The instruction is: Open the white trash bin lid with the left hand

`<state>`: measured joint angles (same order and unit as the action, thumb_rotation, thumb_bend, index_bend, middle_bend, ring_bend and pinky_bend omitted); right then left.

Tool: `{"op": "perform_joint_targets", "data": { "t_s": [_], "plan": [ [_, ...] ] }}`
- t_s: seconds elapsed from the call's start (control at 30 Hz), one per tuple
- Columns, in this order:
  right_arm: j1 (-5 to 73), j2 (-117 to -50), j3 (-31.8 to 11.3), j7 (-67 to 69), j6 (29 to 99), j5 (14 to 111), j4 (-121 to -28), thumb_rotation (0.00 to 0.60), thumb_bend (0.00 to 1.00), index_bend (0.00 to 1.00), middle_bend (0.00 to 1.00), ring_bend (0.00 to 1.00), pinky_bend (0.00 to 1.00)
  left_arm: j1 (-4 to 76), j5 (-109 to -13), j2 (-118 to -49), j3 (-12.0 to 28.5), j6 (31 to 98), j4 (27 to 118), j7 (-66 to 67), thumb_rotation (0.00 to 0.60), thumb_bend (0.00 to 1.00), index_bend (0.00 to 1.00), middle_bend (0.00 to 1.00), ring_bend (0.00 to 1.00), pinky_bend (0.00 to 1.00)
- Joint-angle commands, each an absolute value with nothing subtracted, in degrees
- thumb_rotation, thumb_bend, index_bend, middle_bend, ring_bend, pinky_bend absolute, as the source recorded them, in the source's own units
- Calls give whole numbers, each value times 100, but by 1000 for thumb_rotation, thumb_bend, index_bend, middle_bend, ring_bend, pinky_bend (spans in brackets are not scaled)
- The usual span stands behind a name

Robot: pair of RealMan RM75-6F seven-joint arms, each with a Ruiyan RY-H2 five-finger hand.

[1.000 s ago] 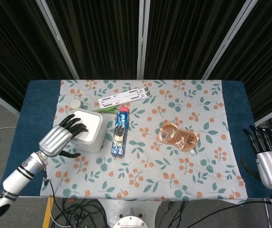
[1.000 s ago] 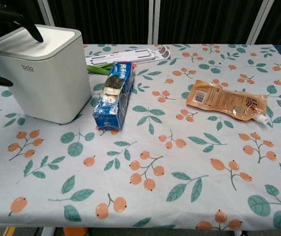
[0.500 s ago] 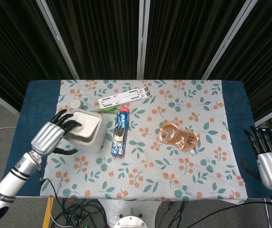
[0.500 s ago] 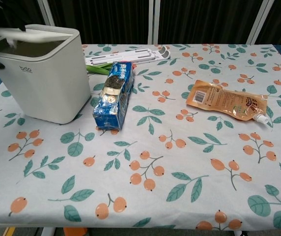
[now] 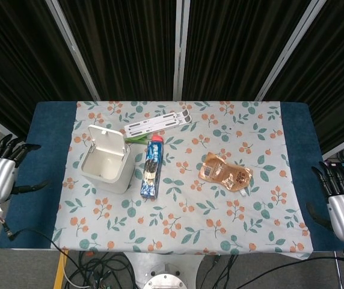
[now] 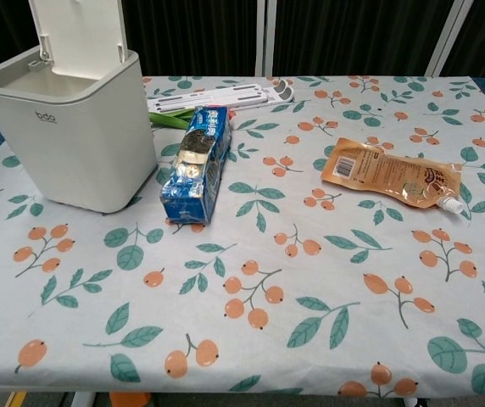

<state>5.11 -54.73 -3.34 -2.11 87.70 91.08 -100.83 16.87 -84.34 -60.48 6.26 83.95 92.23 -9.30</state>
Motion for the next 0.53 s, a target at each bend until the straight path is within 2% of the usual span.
{"op": "perform_joint_targets", "data": {
  "t_s": [0.03, 0.1, 0.17, 0.53],
  "plan": [
    [525, -5522, -315, -144, 8696, 9072, -10023, 579, 256, 0, 0, 0, 0, 1427, -8314, -6051, 320, 8355, 9138, -334, 472, 48, 257, 223, 110, 0],
    [552, -5560, -263, -24, 8572, 9071, -9957, 578, 259, 0, 0, 0, 0, 1284, -8298, -6119, 176, 8363, 9128, -87, 465, 48, 254, 147, 61, 0],
    [569, -5585, -208, 89, 8471, 9083, -9908, 578, 261, 0, 0, 0, 0, 1117, -8247, -6226, 89, 8466, 9099, 126, 464, 48, 247, 112, 39, 0],
    [385, -5994, -172, -28, 8819, 9187, -9612, 578, 262, 0, 0, 0, 0, 407, -8212, -6371, -167, 9005, 9417, 447, 467, 48, 240, 111, 40, 0]
  ]
}}
